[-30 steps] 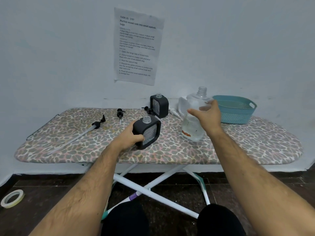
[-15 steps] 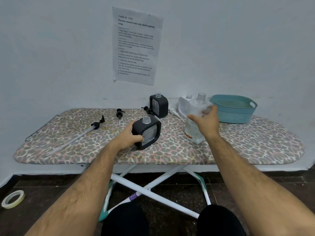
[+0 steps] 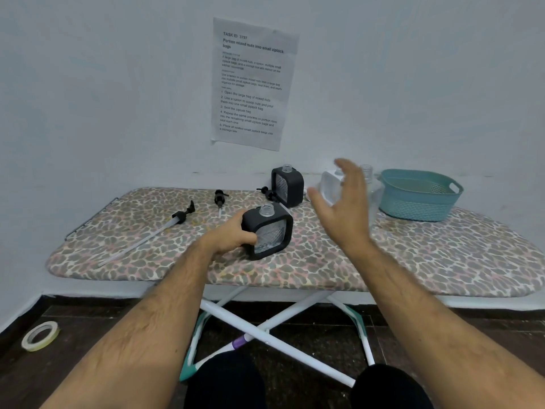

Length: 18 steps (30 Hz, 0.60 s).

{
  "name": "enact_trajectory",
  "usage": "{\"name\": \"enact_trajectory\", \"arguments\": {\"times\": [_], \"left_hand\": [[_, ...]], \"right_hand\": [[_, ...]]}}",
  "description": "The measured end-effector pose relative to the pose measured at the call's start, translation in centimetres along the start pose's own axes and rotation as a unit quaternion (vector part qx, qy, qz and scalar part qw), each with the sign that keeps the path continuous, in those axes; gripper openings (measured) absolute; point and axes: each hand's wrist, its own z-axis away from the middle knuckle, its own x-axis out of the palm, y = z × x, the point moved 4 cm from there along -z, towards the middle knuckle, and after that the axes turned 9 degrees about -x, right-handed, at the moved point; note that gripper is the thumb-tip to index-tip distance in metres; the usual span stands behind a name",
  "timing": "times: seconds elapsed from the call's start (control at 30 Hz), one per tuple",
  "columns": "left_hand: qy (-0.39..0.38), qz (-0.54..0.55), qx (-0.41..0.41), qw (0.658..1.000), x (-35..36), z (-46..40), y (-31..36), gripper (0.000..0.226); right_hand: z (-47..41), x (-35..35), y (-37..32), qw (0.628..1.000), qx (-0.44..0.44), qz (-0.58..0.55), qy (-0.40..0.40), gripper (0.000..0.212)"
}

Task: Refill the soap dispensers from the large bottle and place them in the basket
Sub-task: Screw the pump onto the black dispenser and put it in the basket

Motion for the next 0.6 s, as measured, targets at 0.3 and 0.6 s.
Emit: {"name": "enact_trajectory", "arguments": {"times": [0.3,0.6], "left_hand": [[0.011,0.025,0.028,0.999,-0.7,-0.3,-0.4,0.077],[0.301,0.043,0.057,0.951,-9.0,0.6,-3.9,0.025]], "right_hand": [[2.8,8.0,1.4,0.929,0.147,-0.171,-0.294,0.072],[4.0,11.1,2.4,0.922,0.204,-0.268,-0.191,0.05]]}}
